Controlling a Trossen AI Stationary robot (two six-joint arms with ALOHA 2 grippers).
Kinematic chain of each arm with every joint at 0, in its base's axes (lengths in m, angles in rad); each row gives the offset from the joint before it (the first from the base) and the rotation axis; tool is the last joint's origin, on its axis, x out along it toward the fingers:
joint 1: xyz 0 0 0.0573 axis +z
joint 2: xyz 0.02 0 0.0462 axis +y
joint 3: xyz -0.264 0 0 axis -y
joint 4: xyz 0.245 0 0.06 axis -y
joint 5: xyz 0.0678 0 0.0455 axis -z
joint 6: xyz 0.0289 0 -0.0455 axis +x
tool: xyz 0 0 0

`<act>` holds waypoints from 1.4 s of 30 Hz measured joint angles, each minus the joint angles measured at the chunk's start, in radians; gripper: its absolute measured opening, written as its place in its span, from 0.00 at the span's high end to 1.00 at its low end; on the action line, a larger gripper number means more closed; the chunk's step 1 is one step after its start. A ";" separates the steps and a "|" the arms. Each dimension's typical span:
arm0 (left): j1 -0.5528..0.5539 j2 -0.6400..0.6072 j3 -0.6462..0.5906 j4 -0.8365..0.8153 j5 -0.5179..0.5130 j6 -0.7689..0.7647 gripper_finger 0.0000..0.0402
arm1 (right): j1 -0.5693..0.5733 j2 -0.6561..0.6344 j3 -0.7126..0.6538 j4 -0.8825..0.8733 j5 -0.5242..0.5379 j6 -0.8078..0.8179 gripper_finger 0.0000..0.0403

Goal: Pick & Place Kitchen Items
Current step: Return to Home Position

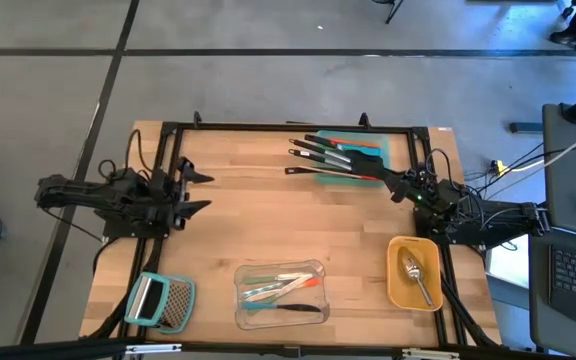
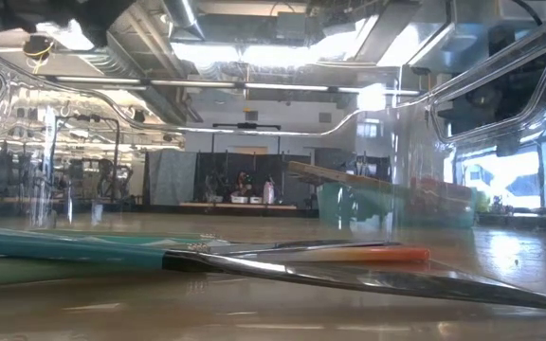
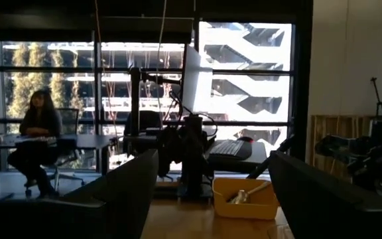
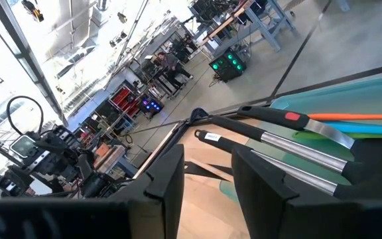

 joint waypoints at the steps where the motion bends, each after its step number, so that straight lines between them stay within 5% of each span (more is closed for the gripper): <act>1: -0.007 -0.009 0.000 0.007 0.001 0.013 0.30 | 0.000 0.000 0.000 0.000 0.000 0.000 0.68; 17: -0.078 -0.132 0.000 -0.160 -0.010 0.030 0.30 | 0.000 0.000 0.000 0.000 0.000 0.000 0.68; 24: -0.106 -0.199 -0.206 0.103 -0.039 -0.025 0.30 | 0.000 0.000 0.000 0.001 0.000 0.000 0.68; 31: -0.144 -0.234 -0.194 0.062 -0.126 0.023 0.30 | 0.000 0.002 0.002 -0.004 -0.007 0.000 0.68; 42: -0.148 -0.235 -0.196 0.012 -0.087 0.013 0.30 | 0.000 0.002 0.002 -0.005 -0.018 0.000 0.68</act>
